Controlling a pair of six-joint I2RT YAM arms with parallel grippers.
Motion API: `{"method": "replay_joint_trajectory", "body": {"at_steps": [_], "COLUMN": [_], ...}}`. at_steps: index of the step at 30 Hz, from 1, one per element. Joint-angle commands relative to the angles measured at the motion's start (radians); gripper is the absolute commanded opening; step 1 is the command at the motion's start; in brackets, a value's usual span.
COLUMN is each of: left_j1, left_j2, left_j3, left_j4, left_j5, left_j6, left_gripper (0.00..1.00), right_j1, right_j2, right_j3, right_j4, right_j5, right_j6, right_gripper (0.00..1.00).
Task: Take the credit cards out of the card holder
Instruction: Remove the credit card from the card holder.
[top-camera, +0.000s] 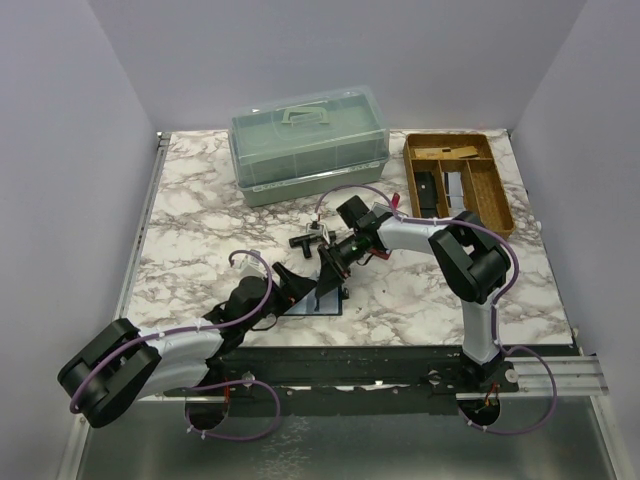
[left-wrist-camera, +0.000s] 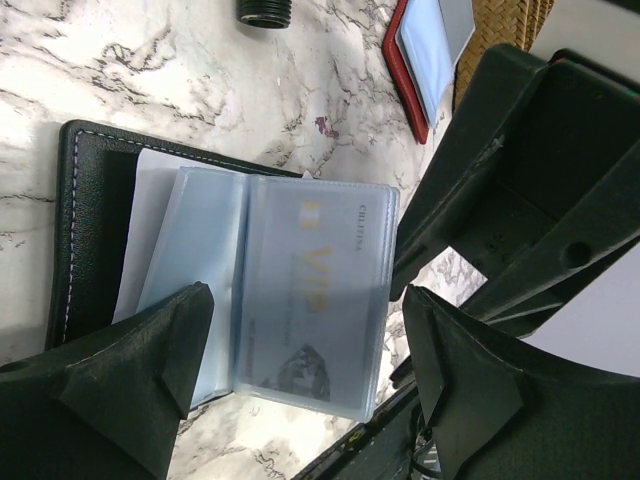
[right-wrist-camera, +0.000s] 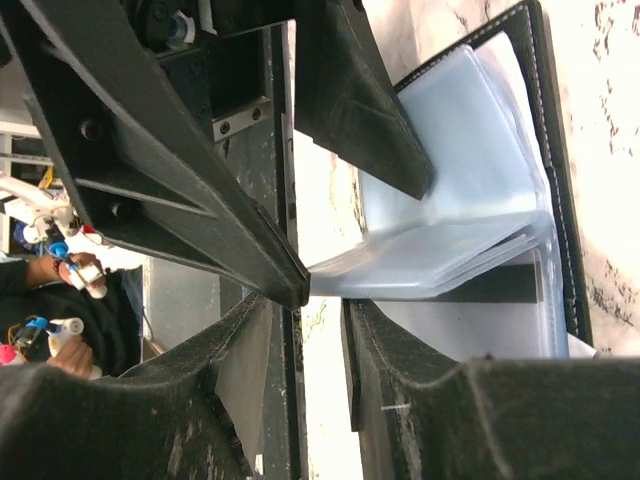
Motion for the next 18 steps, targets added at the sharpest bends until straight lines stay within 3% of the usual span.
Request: {"method": "replay_joint_trajectory", "body": {"at_steps": [1,7,18], "left_j1": [0.009,0.018,0.028], "left_j2": [0.012,0.024,0.042], "left_j3": [0.001,-0.001,-0.020], "left_j4": [-0.015,0.003,0.024], "left_j5": [0.012,0.010,0.006], "left_j6": [-0.002,-0.012,-0.031], "left_gripper": [0.85,0.83,0.64], "right_j1": [0.010,0.010,0.008], "right_j2": [0.002,0.010,0.010], "right_j3": [0.037,0.033,0.033], "right_j4": [0.011,0.019,0.021], "right_j5": [-0.050,-0.046,0.002], "right_j6": [-0.024,-0.019,0.001], "right_gripper": [0.41,0.43,0.42]}}
